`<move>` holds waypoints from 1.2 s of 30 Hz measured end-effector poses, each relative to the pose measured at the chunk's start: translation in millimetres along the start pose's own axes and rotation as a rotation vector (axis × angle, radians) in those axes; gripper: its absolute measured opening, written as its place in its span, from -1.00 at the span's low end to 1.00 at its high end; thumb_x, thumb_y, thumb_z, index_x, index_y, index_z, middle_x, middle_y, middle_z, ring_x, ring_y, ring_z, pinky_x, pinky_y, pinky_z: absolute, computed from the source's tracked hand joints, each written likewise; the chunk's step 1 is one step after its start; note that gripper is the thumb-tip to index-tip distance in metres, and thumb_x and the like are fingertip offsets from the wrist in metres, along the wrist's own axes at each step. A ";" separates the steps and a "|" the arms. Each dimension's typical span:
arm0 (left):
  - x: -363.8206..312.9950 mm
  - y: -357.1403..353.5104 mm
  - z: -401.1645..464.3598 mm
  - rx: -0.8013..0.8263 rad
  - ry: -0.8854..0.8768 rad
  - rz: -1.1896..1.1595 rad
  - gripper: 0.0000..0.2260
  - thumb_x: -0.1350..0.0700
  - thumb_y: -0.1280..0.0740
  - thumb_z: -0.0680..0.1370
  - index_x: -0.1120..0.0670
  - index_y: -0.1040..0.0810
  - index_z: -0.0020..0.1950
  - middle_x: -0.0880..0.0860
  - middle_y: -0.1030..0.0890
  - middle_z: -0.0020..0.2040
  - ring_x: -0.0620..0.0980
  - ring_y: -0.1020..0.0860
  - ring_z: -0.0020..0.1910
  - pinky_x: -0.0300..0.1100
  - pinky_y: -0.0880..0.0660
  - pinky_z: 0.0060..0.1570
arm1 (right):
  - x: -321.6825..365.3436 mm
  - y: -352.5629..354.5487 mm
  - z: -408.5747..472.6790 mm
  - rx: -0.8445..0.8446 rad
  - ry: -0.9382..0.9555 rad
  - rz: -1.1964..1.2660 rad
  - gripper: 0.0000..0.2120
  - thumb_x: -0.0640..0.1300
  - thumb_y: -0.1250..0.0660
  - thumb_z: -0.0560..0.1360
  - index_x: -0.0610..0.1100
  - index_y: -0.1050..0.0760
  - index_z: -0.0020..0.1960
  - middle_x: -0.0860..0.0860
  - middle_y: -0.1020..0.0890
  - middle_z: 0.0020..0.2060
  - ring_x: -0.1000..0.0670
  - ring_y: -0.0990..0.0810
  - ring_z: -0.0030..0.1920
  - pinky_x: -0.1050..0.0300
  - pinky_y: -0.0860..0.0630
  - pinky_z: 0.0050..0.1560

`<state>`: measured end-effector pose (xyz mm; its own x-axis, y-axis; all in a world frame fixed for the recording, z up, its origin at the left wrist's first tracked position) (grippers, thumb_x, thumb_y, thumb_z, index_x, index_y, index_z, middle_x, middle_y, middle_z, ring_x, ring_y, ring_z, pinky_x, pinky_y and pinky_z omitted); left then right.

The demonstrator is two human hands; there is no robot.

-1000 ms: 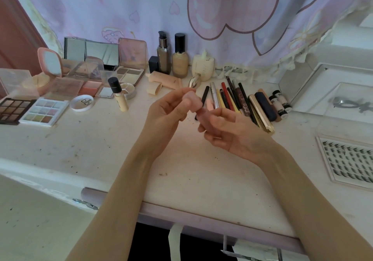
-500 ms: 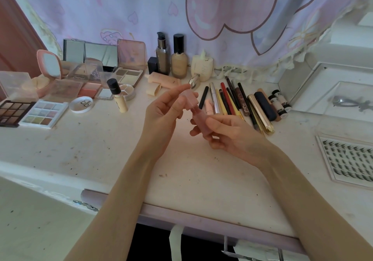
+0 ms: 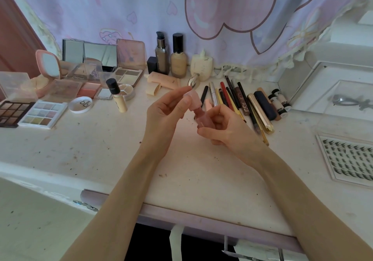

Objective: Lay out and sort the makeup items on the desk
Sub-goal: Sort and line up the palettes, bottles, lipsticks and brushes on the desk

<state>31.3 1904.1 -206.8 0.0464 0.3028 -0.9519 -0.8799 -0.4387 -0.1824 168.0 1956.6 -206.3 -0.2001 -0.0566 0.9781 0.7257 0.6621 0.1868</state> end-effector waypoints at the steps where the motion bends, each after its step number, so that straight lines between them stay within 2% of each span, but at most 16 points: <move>1: 0.0 -0.5 -0.2 -0.013 -0.003 0.016 -0.85 0.17 -0.33 0.53 0.02 -0.58 0.07 -0.14 -0.64 -0.18 -0.24 -0.51 -0.25 -0.37 -0.42 -0.20 | 0.6 -0.1 -0.3 -0.022 0.022 -0.042 -0.75 -0.20 -0.44 0.41 -0.01 -0.39 -0.07 -0.06 -0.61 -0.02 0.00 -0.57 -0.08 0.16 -0.48 -0.16; 4: 0.0 0.8 0.3 -0.077 -0.004 0.029 -0.87 0.17 -0.33 0.52 0.00 -0.60 0.02 -0.15 -0.63 -0.22 -0.23 -0.50 -0.28 -0.34 -0.43 -0.17 | 3.6 -2.5 -0.8 -0.120 0.119 -0.179 -0.72 -0.19 -0.45 0.40 0.00 -0.35 -0.09 0.01 -0.59 -0.09 0.04 -0.59 -0.08 0.24 -0.52 -0.08; 7: 0.8 2.6 0.7 -0.126 0.014 0.004 -0.89 0.16 -0.34 0.52 -0.02 -0.61 -0.02 -0.11 -0.62 -0.20 -0.17 -0.49 -0.27 -0.27 -0.45 -0.13 | 5.6 -6.4 -0.4 -0.166 0.163 -0.258 -0.72 -0.15 -0.44 0.41 0.01 -0.34 -0.07 0.08 -0.57 -0.10 0.13 -0.57 -0.12 0.40 -0.49 -0.15; 11: 3.0 3.7 2.1 -0.115 0.034 -0.037 -0.83 0.08 -0.34 0.49 0.04 -0.60 0.06 0.04 -0.61 -0.09 -0.06 -0.52 -0.15 -0.22 -0.46 -0.08 | 7.6 -5.6 -0.3 -0.067 0.128 -0.120 -0.84 -0.17 -0.37 0.47 0.01 -0.39 -0.06 0.03 -0.62 -0.11 0.23 -0.55 -0.27 0.40 -0.44 -0.32; 14: 3.7 4.2 2.6 -0.125 0.024 -0.030 -0.80 0.10 -0.34 0.51 0.12 -0.60 0.09 0.08 -0.60 -0.07 -0.01 -0.53 -0.09 -0.18 -0.46 -0.05 | 7.1 -5.7 -1.1 -0.011 0.101 -0.062 -0.88 -0.19 -0.33 0.50 -0.03 -0.43 -0.02 0.03 -0.65 -0.15 0.24 -0.54 -0.32 0.33 -0.46 -0.28; 16: 3.8 4.8 2.9 -0.150 0.022 -0.030 -0.81 0.12 -0.33 0.52 0.16 -0.59 0.09 0.07 -0.60 -0.09 -0.03 -0.53 -0.11 -0.21 -0.46 -0.08 | 5.7 -6.1 -0.3 -0.071 0.117 -0.071 -0.83 -0.20 -0.38 0.46 -0.02 -0.41 -0.06 0.05 -0.63 -0.15 0.25 -0.57 -0.27 0.37 -0.46 -0.26; 19: 3.9 5.2 3.8 -0.147 0.004 -0.019 -0.69 0.09 -0.33 0.50 0.29 -0.56 0.12 0.08 -0.59 -0.10 -0.04 -0.51 -0.13 -0.22 -0.45 -0.08 | 3.9 -6.1 1.2 -0.167 0.124 -0.051 -0.76 -0.22 -0.44 0.41 -0.02 -0.38 -0.13 0.07 -0.60 -0.18 0.28 -0.54 -0.33 0.44 -0.42 -0.34; 23: 1.7 4.5 2.8 -0.148 -0.012 -0.012 -0.72 0.10 -0.33 0.51 0.26 -0.56 0.12 0.06 -0.59 -0.10 -0.07 -0.51 -0.14 -0.26 -0.44 -0.09 | 1.7 -6.1 1.7 -0.134 0.066 -0.025 -0.79 -0.19 -0.43 0.42 -0.10 -0.43 -0.03 -0.03 -0.65 -0.10 0.11 -0.58 -0.25 0.33 -0.53 -0.26; 27: -1.8 5.3 1.4 -0.177 -0.028 0.013 -0.88 0.16 -0.34 0.52 0.03 -0.59 0.04 -0.06 -0.63 -0.12 -0.17 -0.56 -0.15 -0.34 -0.45 -0.13 | 3.1 -8.4 1.0 -0.118 0.102 -0.024 -0.78 -0.18 -0.39 0.45 -0.18 -0.46 0.06 -0.03 -0.66 -0.07 0.23 -0.60 -0.25 0.43 -0.46 -0.29; 31: -7.6 3.2 -0.7 -0.153 -0.070 0.037 -0.87 0.20 -0.35 0.51 0.05 -0.58 0.03 -0.08 -0.65 -0.18 -0.17 -0.59 -0.16 -0.35 -0.48 -0.16 | 1.4 -8.9 2.0 -0.141 0.158 -0.181 -0.80 -0.11 -0.39 0.45 -0.12 -0.50 0.05 0.04 -0.65 -0.09 0.13 -0.62 -0.07 0.26 -0.54 -0.02; 36: -13.1 1.0 -2.6 -0.123 -0.091 0.080 -0.87 0.23 -0.34 0.51 0.05 -0.56 0.02 -0.16 -0.65 -0.26 -0.24 -0.59 -0.22 -0.39 -0.48 -0.18 | 1.7 -10.0 0.9 -0.166 0.195 -0.237 -0.81 -0.10 -0.41 0.44 -0.11 -0.54 0.02 0.05 -0.63 -0.15 0.08 -0.60 -0.10 0.21 -0.54 0.01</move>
<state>31.1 1897.5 -195.2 -0.0694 0.3361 -0.9393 -0.8143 -0.5630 -0.1413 159.8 1950.7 -206.6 -0.2577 -0.3465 0.9020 0.7746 0.4840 0.4072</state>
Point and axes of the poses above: each hand's wrist, its own z-axis towards the middle knuckle, its own y-axis out of the back of the hand, x = y × z, the point moved 3 cm from there along z, towards the middle knuckle
